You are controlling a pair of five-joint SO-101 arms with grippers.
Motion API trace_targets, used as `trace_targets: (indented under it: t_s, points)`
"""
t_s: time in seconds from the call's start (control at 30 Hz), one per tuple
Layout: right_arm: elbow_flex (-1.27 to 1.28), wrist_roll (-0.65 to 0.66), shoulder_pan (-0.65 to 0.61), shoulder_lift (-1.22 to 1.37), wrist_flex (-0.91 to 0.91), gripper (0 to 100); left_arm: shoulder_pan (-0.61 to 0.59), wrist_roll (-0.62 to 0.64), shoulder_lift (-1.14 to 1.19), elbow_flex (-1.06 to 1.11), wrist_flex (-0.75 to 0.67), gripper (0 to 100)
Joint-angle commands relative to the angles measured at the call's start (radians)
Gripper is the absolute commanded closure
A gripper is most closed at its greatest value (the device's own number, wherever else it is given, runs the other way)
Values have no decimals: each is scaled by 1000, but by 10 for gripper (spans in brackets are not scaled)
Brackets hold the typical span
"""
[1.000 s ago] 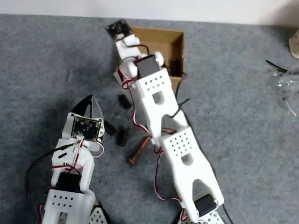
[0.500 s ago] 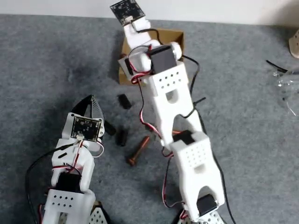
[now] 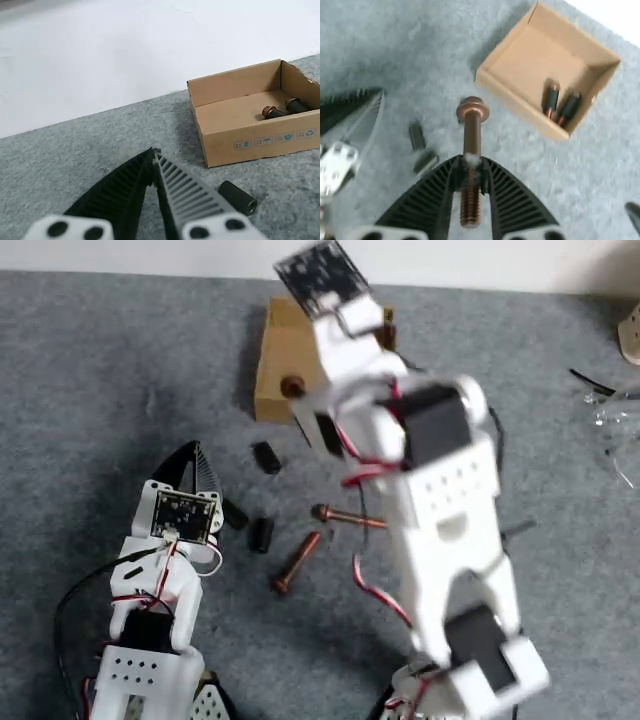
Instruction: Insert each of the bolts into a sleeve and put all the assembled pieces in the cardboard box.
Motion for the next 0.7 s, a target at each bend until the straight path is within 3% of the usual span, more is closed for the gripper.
trace_targets:
  t_s: [0.0, 0.4, 0.53, 0.67]
  points:
    - [202, 11, 15, -225, -13, 995, -8, 11, 2, 21, -23, 990]
    - [969, 94, 15, -774, -219, 995, -8, 9, 2, 22, -23, 990]
    - [1256, 137, 15, -883, -429, 995, -8, 9, 2, 22, -23, 990]
    - [1537, 170, 15, -929, -754, 995, -8, 9, 2, 22, -23, 990]
